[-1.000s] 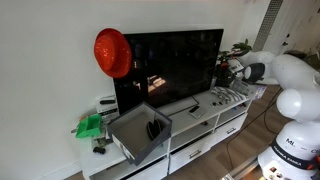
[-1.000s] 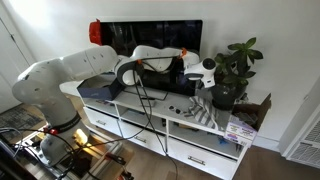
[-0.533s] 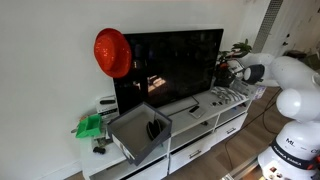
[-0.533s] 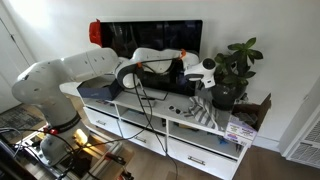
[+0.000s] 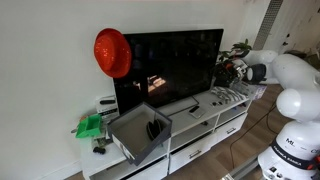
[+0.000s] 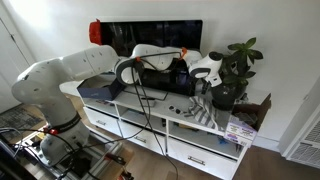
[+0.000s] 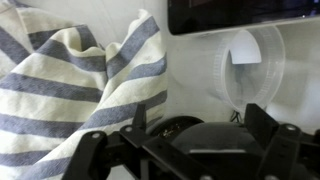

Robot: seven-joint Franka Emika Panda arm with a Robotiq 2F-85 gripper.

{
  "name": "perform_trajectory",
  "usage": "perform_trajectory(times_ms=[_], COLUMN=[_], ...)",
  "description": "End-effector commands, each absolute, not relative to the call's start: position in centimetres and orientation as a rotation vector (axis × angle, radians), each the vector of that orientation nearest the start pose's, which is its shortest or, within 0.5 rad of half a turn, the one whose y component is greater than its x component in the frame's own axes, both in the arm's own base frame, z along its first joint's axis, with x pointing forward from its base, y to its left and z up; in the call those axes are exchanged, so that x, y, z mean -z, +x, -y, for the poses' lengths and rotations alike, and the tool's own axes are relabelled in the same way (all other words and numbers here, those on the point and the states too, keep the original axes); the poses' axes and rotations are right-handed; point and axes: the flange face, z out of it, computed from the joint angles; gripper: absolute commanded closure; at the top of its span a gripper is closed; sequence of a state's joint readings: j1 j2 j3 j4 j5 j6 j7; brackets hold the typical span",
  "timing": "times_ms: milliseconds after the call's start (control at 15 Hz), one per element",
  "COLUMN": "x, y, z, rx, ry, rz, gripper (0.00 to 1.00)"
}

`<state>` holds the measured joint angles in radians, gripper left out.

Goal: Place the cup to the right and behind the tv

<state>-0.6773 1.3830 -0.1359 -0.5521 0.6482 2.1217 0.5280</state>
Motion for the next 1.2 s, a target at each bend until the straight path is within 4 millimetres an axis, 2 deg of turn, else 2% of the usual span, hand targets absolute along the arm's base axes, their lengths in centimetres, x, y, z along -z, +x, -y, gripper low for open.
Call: perform_trajectory(times_ms=[0,267,600,800,1133], x=[-20.0,-22.7,-25.8,-27.7,-30.6], y=[61.8,60.6,57.9,56.5,54.8], z=[53.2,54.1,54.1,53.5,51.9], rx=[0.202,0.177,0.010,-0.100,-0.184], ry=[-2.165,-2.369,-2.581,-2.689,-2.800], rz=[-1.756,-1.659,-1.346,-1.190,-1.131], gripper=[0.00,0.00,0.00,0.00,0.00])
